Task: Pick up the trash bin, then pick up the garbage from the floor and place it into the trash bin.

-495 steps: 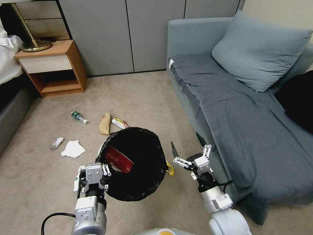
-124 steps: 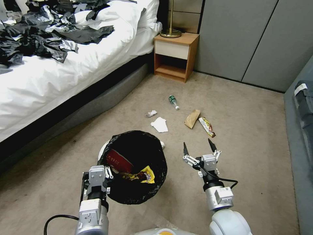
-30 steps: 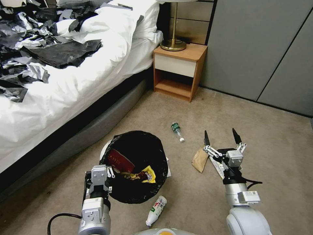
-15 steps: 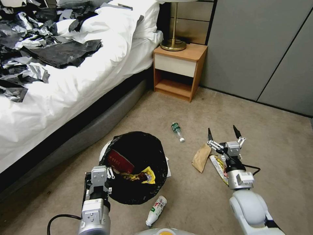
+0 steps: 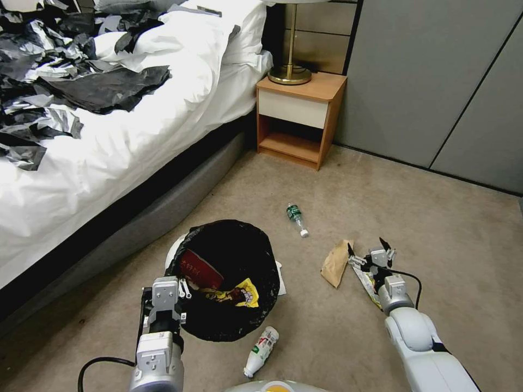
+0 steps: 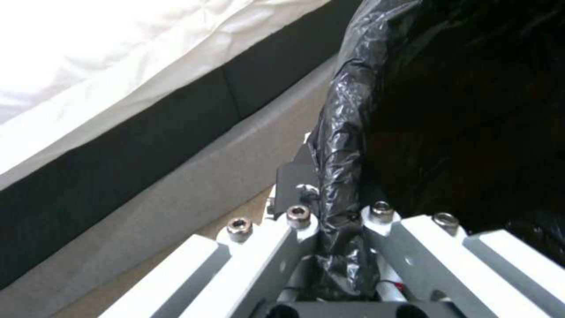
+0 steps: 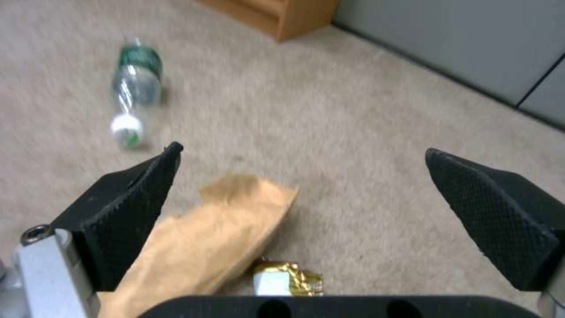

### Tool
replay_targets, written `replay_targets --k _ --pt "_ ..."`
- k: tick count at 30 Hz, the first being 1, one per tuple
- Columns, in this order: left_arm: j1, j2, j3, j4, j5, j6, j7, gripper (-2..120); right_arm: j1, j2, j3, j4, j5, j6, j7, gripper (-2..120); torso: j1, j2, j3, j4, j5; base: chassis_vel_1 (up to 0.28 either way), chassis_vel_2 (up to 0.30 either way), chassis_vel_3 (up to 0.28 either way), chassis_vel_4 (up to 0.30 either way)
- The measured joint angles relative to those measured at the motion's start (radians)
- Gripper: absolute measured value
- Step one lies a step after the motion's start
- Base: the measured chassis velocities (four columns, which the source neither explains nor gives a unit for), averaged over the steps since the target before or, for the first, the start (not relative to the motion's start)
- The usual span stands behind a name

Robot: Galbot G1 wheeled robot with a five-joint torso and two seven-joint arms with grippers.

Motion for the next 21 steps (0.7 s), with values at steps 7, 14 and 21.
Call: replay_targets --k 7,14,21 --pt "0.003 0.001 -0.001 0.001 0.001 0.002 0.001 0 0.102 -0.001 -0.034 -0.236 -0.001 0.023 -0.023 100 0.000 0.000 0.000 -0.0001 0.0001 0.000 0.000 0.000 0.000" --pt "0.005 -0.001 -0.006 0.001 0.001 0.003 0.002 0 0.187 0.013 -0.046 -0.401 -0.002 0.032 -0.022 100 0.000 0.000 0.000 -0.0001 0.0001 0.000 0.000 0.000 0.000" --pt "0.003 -0.003 -0.005 0.002 0.001 0.003 0.002 0 0.232 0.021 -0.048 -0.501 0.009 0.025 -0.027 100 0.000 0.000 0.000 0.0000 -0.0001 0.000 0.000 0.000 0.000"
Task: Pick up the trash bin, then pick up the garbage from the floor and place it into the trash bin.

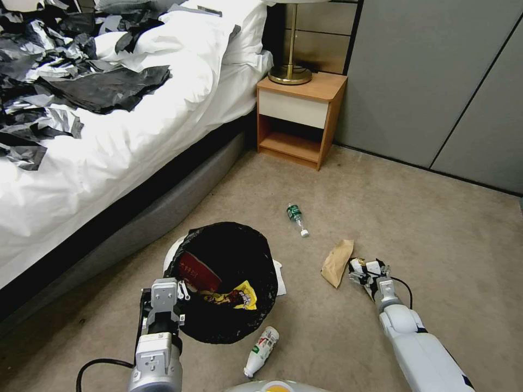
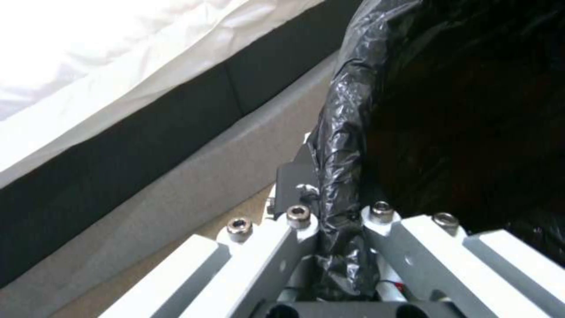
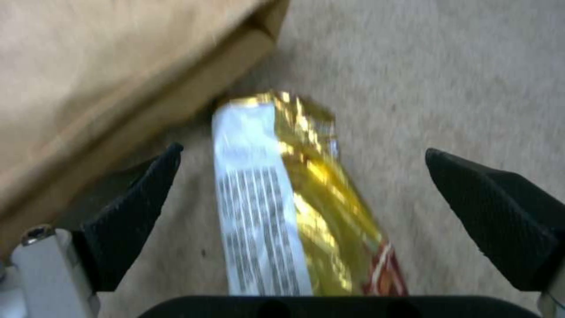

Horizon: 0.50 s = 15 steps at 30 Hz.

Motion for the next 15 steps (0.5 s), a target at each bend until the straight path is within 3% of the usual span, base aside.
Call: replay_targets --k 10,15 --pt "-0.001 -0.002 0.005 0.004 0.002 -0.001 -0.003 0 0.011 0.022 0.006 -0.071 0.002 -0.006 0.015 100 0.000 0.000 0.000 0.0002 -0.0007 0.000 0.000 0.000 0.000" --pt "-0.001 -0.002 0.008 0.005 0.003 -0.002 -0.003 0 -0.008 0.026 0.006 -0.058 0.004 -0.002 0.031 89 0.000 0.000 0.000 0.0003 -0.0002 0.000 0.000 0.000 0.000"
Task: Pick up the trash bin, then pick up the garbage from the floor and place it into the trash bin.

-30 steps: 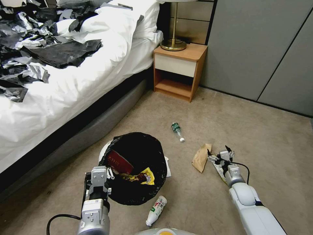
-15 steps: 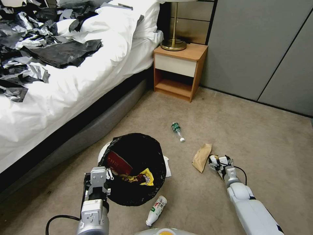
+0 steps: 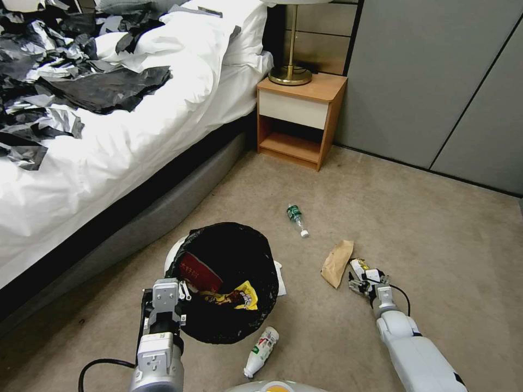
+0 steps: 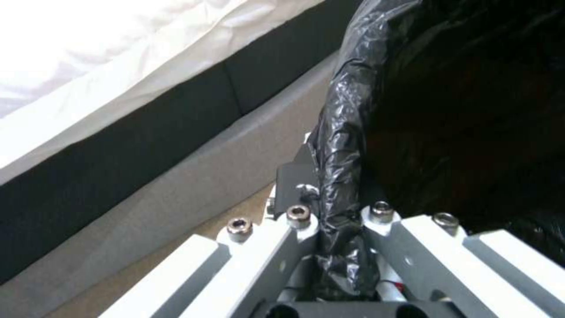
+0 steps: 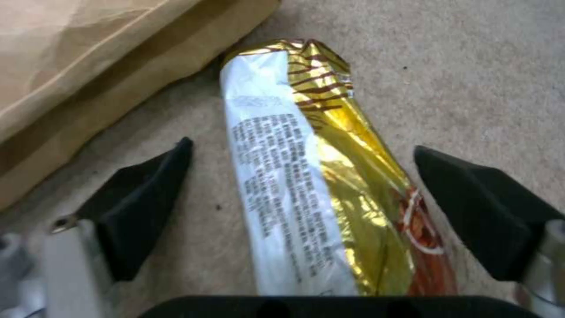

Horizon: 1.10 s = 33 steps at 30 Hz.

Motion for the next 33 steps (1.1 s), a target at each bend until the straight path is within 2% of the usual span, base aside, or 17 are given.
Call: replay_targets --k 6,8,10,12,19,22,27,28,32,33 --pt "0.000 0.000 0.002 0.001 0.000 -0.001 -0.001 0 -0.009 0.002 -0.001 0.004 0.001 0.000 0.005 76 0.000 0.000 0.000 0.0001 0.0004 0.000 0.000 0.000 0.000" --pt "0.000 0.001 0.001 0.001 0.000 -0.002 -0.001 0 -0.011 0.002 -0.001 0.004 0.002 0.000 0.007 68 0.000 0.000 0.000 0.0001 0.0004 0.000 0.000 0.000 0.000" --pt "0.000 0.001 0.001 0.001 0.000 -0.002 -0.001 0 -0.012 0.002 -0.001 0.004 0.002 0.000 0.007 66 0.000 0.000 0.000 0.0002 0.0005 0.000 0.000 0.000 0.000" --pt "0.000 0.000 0.002 0.001 0.000 -0.003 -0.001 0 -0.015 0.002 0.000 0.004 0.003 0.001 0.010 59 0.000 0.000 0.000 0.0003 0.0006 0.000 0.000 0.000 0.000" --pt "0.000 0.000 0.005 0.001 0.000 -0.004 -0.002 0 -0.022 0.002 0.004 0.005 0.005 0.001 0.011 45 0.000 0.000 0.000 0.0005 0.0008 0.000 0.000 0.000 0.000" --pt "0.000 0.001 0.005 0.001 0.001 -0.005 -0.002 0 -0.028 -0.002 0.009 0.008 0.006 0.001 0.011 33 0.000 0.000 0.000 0.0006 0.0006 0.000 0.000 0.000 0.000" --pt "0.000 0.000 0.007 0.001 0.002 -0.005 -0.002 0 -0.031 -0.004 0.016 0.011 0.009 0.001 0.015 23 0.000 0.000 0.000 0.0000 0.0002 0.000 0.000 0.000 0.000" --pt "0.000 0.000 0.008 0.001 0.003 -0.005 -0.002 0 -0.034 -0.006 0.019 0.013 0.010 0.001 0.017 17 0.000 0.000 0.000 -0.0004 -0.0003 0.000 0.000 0.000 0.000" --pt "0.001 0.000 0.008 0.000 0.004 -0.006 -0.002 0 -0.038 -0.005 0.019 0.019 0.010 0.004 0.017 4 0.000 0.000 0.000 -0.0002 0.0007 0.000 0.000 0.000 0.000" --pt "0.001 0.000 0.008 0.000 0.004 -0.006 -0.002 0 -0.038 -0.005 0.019 0.019 0.010 0.004 0.017 4 0.000 0.000 0.000 -0.0002 0.0007 0.000 0.000 0.000 0.000"
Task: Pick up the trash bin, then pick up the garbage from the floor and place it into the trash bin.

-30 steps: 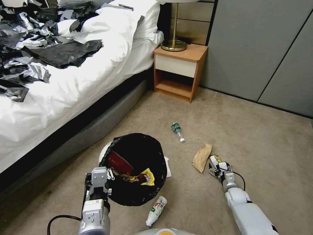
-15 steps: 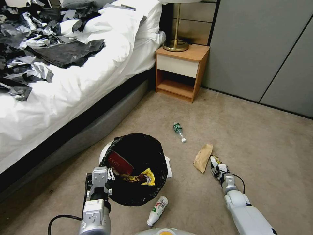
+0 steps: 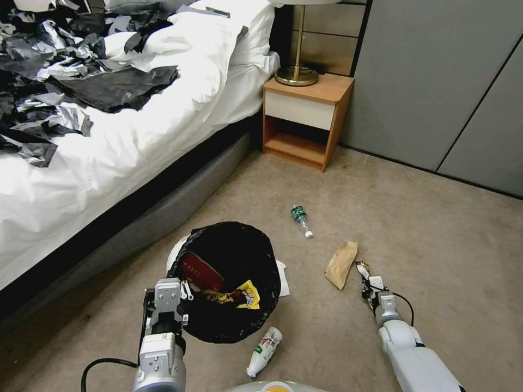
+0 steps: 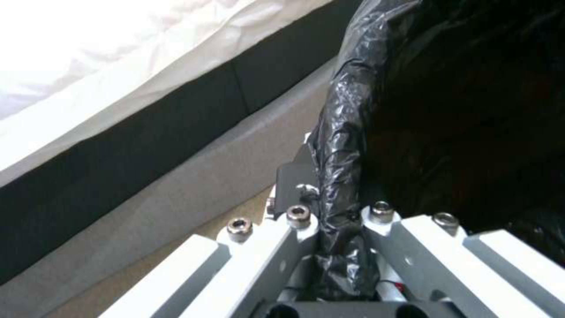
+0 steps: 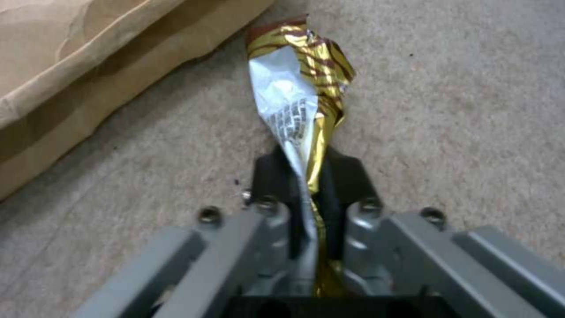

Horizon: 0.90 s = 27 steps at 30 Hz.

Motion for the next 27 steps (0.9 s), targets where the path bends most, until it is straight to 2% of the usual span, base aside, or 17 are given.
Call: replay_targets --k 1,4,6,12,14,15,16,17,19,22,23,24,25,26,27 --pt "0.000 0.000 0.000 0.000 0.000 0.000 0.000 0 -0.003 0.000 0.001 0.004 0.002 0.001 0.005 0 0.000 0.000 0.000 -0.0003 -0.0004 0.000 0.000 0.000 0.000" --pt "0.001 -0.001 0.002 0.000 0.003 -0.001 0.000 0 -0.014 -0.001 0.002 0.028 0.005 0.003 0.013 0 0.000 0.000 0.000 -0.0010 -0.0003 0.000 0.000 0.000 0.000" --pt "0.002 -0.001 0.005 0.000 0.007 -0.002 0.000 0 -0.031 -0.003 0.003 0.070 0.013 0.000 0.024 0 0.000 0.000 0.000 -0.0023 -0.0010 0.000 0.000 0.000 0.000" --pt "0.005 -0.002 0.015 0.003 0.016 -0.006 0.000 0 -0.069 -0.004 0.001 0.189 0.024 0.004 0.039 0 0.000 0.000 0.000 -0.0007 -0.0008 0.000 0.000 0.000 0.000" --pt "0.005 -0.002 0.017 0.003 0.020 -0.006 0.001 0 -0.107 -0.009 0.000 0.312 0.035 0.005 0.050 0 0.000 0.000 0.000 -0.0006 -0.0004 0.000 0.000 0.000 0.000" --pt "0.005 -0.002 0.017 0.003 0.020 -0.006 0.001 0 -0.107 -0.009 0.000 0.312 0.035 0.005 0.050 0 0.000 0.000 0.000 -0.0006 -0.0004 0.000 0.000 0.000 0.000" --pt "0.005 -0.003 0.018 0.003 0.021 -0.006 0.002 0 -0.124 -0.011 0.004 0.389 0.039 0.008 0.053 0 0.000 0.000 0.000 -0.0006 -0.0003 0.000 0.000 0.000 0.000" --pt "0.005 -0.003 0.018 0.003 0.021 -0.006 0.002 0 -0.124 -0.011 0.004 0.389 0.039 0.008 0.053 0 0.000 0.000 0.000 -0.0006 -0.0003 0.000 0.000 0.000 0.000" --pt "0.005 -0.002 0.019 0.009 0.021 -0.006 0.002 0 -0.171 -0.015 0.015 0.588 0.043 0.025 0.053 0 0.000 0.000 0.000 -0.0001 -0.0008 0.000 0.000 0.000 0.000" --pt "0.005 -0.002 0.019 0.009 0.021 -0.006 0.002 0 -0.171 -0.015 0.015 0.588 0.043 0.025 0.053 0 0.000 0.000 0.000 -0.0001 -0.0008 0.000 0.000 0.000 0.000" --pt "0.006 -0.003 0.021 0.014 0.021 -0.007 0.002 0 -0.213 -0.015 0.019 0.762 0.047 0.064 0.033 0 0.000 0.000 0.000 0.0001 -0.0013 0.000 0.000 0.000 0.000" --pt "0.006 -0.003 0.022 0.015 0.023 -0.008 0.002 0 -0.224 -0.014 0.018 0.785 0.045 0.108 -0.005 0 0.000 0.000 0.000 0.0000 -0.0004 0.000 0.000 0.000 0.000" --pt "0.006 -0.003 0.022 0.015 0.023 -0.008 0.002 0 -0.224 -0.014 0.018 0.785 0.045 0.108 -0.005 0 0.000 0.000 0.000 0.0000 -0.0004 0.000 0.000 0.000 0.000" --pt "0.007 -0.003 0.025 0.018 0.025 -0.009 0.002 0 -0.247 -0.009 0.001 0.859 0.038 0.176 -0.070 0 0.000 0.000 0.000 -0.0011 0.0010 0.000 0.000 0.000 0.000" --pt "0.007 -0.004 0.028 0.020 0.026 -0.009 0.003 0 -0.266 -0.010 -0.017 0.963 0.042 0.228 -0.136 0 0.000 0.000 0.000 0.0006 -0.0006 0.000 0.000 0.000 0.000"
